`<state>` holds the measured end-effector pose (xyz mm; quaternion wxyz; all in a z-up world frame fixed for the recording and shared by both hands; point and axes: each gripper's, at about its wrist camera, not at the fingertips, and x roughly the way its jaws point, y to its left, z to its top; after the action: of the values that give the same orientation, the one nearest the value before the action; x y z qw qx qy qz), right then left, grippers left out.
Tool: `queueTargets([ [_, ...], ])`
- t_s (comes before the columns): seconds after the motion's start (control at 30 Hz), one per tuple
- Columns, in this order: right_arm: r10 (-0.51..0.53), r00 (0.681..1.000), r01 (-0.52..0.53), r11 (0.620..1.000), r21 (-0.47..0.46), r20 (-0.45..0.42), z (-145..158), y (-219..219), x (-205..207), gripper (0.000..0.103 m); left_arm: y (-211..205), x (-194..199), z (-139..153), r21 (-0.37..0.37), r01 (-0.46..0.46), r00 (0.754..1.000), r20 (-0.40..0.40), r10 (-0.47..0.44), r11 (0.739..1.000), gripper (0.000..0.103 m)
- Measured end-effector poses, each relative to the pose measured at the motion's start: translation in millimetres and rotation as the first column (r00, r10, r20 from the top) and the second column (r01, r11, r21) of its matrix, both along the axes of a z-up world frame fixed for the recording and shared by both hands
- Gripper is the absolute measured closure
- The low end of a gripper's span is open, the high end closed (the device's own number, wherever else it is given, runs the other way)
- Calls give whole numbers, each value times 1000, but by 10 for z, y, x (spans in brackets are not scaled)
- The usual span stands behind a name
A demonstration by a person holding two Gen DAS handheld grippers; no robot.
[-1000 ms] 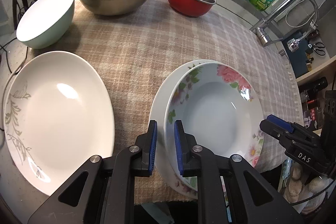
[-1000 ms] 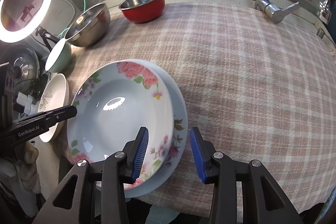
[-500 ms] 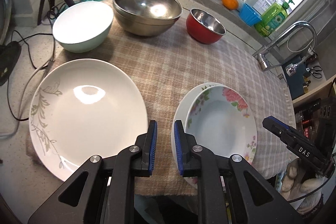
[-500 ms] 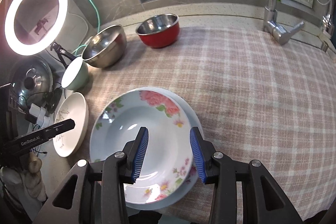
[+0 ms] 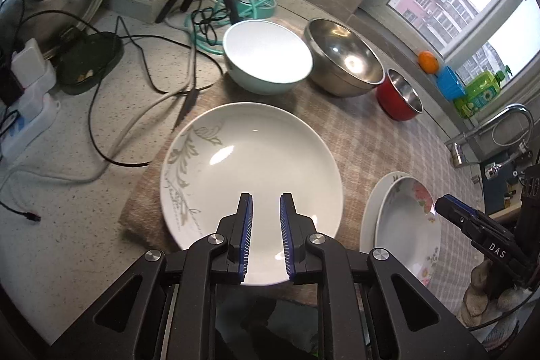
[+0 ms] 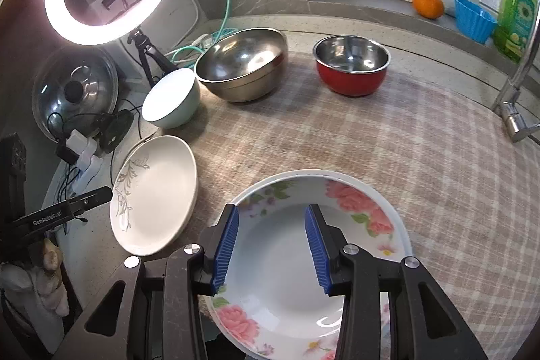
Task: Organize plates and bowls
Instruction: 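Move the left gripper to the rim of the white leaf-pattern plate, then close the left gripper on the leaf-pattern plate rim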
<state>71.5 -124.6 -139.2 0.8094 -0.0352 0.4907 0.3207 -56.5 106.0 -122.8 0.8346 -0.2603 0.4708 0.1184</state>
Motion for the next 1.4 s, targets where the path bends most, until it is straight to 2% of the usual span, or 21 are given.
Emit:
queueTargets([
  [0.27, 96, 994, -94, 995, 28, -59, -92, 512, 13, 66, 386, -237, -118, 7, -108, 994, -27, 108, 994, 88],
  [0.5, 121, 984, -117, 992, 36, -130, -279, 845, 150, 66, 580, -332, -293, -15, -144, 988, -62, 143, 989, 88],
  [0.87, 126, 971, -126, 992, 14, -202, -523, 1106, 301, 75, 693, -293, -469, -79, -147, 986, -91, 140, 986, 88],
  [1.03, 136, 966, -139, 990, -3, -218, -589, 1186, 312, 81, 683, -243, -503, -86, -133, 987, -97, 125, 987, 88],
  [1.4, 154, 958, -164, 986, -22, -240, -664, 1313, 301, 87, 673, -162, -570, -96, -123, 988, -108, 112, 988, 88],
])
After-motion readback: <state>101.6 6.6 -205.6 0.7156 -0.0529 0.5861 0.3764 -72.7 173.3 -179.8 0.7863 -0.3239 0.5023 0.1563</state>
